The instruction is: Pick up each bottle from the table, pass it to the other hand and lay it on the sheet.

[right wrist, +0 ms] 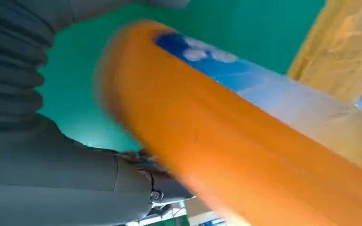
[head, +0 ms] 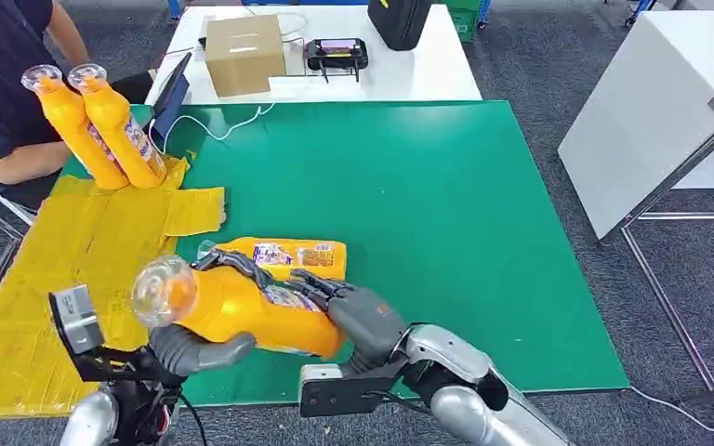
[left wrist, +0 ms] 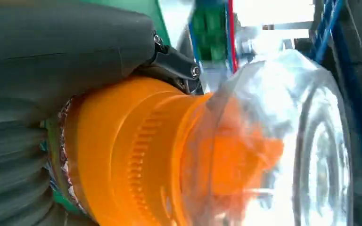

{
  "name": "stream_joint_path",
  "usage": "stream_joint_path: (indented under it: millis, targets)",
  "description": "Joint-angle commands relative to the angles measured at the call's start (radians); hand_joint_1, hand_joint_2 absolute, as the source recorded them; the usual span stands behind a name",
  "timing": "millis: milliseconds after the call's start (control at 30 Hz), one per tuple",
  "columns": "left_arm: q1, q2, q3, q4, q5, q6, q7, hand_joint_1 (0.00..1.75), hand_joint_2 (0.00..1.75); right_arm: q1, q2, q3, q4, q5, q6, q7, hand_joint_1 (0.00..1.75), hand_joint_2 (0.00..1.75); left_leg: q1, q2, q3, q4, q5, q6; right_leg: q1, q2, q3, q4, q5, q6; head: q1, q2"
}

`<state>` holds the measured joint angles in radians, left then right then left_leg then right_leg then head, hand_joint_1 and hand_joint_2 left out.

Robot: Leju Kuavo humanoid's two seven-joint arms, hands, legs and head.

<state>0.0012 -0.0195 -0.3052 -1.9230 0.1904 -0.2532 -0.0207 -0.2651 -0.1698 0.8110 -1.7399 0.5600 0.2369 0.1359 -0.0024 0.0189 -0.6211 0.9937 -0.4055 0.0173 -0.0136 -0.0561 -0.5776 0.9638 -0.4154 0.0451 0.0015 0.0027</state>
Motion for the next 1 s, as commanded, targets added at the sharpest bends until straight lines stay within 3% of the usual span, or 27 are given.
stream_joint_path:
  millis: [33, 100, 267, 300, 367, 500, 633, 1000]
  targets:
    - [-0.123, 0.097, 0.106, 0.016, -0.693, 0.16, -0.119, 1.75, 1.75, 0.069, -0.061, -0.142, -0.027, -0.009, -0.027, 0.066, 0.0, 0.0, 0.001, -0.005, 0.003, 0.0, -0.001, -0.001, 0.0, 0.0, 0.004, 0.0, -0.002, -0.002, 0.0, 0.0]
    - [-0.132, 0.115, 0.122, 0.019, -0.776, 0.176, -0.129, 1.75, 1.75, 0.095, -0.061, -0.169, -0.051, 0.004, -0.025, 0.073, 0.0, 0.0, 0.001, -0.003, 0.001, 0.0, 0.0, -0.001, 0.001, 0.001, 0.002, 0.0, -0.001, -0.001, 0.001, 0.0]
    - [-0.181, 0.279, 0.091, 0.108, -1.108, 0.217, -0.135, 1.75, 1.75, 0.187, -0.062, -0.272, -0.12, 0.045, -0.035, 0.103, 0.0, 0.0, 0.001, -0.004, 0.005, 0.0, -0.002, -0.002, 0.0, 0.002, 0.006, 0.0, -0.003, -0.002, 0.0, 0.0]
    - [-0.187, 0.286, 0.097, 0.126, -1.104, 0.227, -0.143, 1.75, 1.75, 0.193, -0.064, -0.281, -0.126, 0.046, -0.034, 0.103, 0.0, 0.0, 0.001, -0.004, 0.003, 0.0, -0.001, -0.001, 0.001, 0.0, 0.004, 0.0, -0.002, -0.002, 0.001, 0.0]
    - [-0.228, 0.363, 0.043, 0.184, -1.258, 0.238, -0.125, 1.75, 1.75, 0.143, -0.115, -0.3, -0.111, 0.017, -0.028, 0.095, 0.0, 0.0, 0.001, -0.003, 0.004, 0.0, -0.001, -0.002, 0.0, 0.001, 0.004, 0.0, -0.002, -0.002, 0.0, 0.0]
    - [-0.239, 0.368, 0.041, 0.211, -1.259, 0.247, -0.13, 1.75, 1.75, 0.124, -0.122, -0.323, -0.097, -0.007, -0.012, 0.085, 0.0, 0.0, 0.001, -0.001, 0.003, 0.0, -0.001, -0.001, 0.0, 0.004, 0.003, 0.0, -0.001, -0.002, 0.0, 0.0]
    - [-0.274, 0.441, -0.032, 0.309, -1.336, 0.199, -0.099, 1.75, 1.75, 0.124, -0.119, -0.346, -0.089, -0.009, -0.008, 0.092, 0.0, 0.0, 0.002, -0.004, 0.005, 0.001, -0.001, -0.002, 0.0, 0.003, 0.005, 0.001, -0.002, -0.002, 0.001, 0.0]
    - [-0.43, 0.55, -0.17, 0.673, -1.248, -0.057, -0.056, 1.75, 1.75, 0.019, -0.108, -0.282, 0.003, -0.033, 0.029, 0.114, 0.0, 0.0, 0.001, 0.001, 0.003, -0.001, 0.0, -0.001, 0.0, 0.004, 0.002, 0.0, 0.0, -0.001, 0.0, 0.0]
